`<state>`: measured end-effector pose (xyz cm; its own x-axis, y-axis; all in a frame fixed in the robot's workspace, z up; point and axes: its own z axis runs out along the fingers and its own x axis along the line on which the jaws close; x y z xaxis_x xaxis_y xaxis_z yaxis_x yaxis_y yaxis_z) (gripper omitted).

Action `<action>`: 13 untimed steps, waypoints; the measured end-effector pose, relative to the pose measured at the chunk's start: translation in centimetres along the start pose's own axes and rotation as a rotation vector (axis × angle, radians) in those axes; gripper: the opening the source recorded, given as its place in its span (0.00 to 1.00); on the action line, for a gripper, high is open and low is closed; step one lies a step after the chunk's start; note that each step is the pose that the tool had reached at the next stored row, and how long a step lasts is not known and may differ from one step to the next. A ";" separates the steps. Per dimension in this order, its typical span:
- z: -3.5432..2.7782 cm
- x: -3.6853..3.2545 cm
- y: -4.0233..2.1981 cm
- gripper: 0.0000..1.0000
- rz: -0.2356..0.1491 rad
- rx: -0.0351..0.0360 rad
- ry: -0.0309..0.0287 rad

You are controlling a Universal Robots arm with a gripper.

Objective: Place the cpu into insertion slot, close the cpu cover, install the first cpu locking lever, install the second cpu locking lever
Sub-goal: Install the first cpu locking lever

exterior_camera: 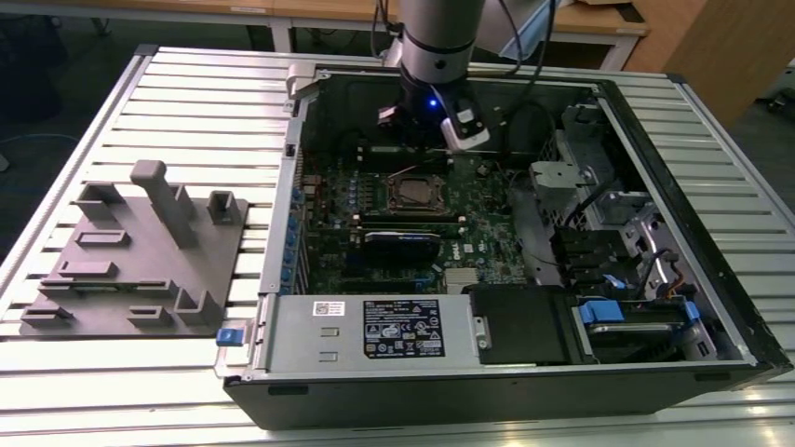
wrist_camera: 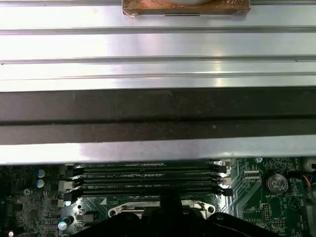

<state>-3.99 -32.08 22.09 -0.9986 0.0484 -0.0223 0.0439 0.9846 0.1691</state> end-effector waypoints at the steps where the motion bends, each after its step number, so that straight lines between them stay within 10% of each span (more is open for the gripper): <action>1: 0.03 -0.03 0.00 0.11 0.000 0.0000 0.0000; 13: 0.74 -0.72 -0.09 0.11 0.001 0.0001 -0.0002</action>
<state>-3.26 -32.08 21.36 -0.9985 0.0495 -0.0223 0.0450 0.9846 0.1691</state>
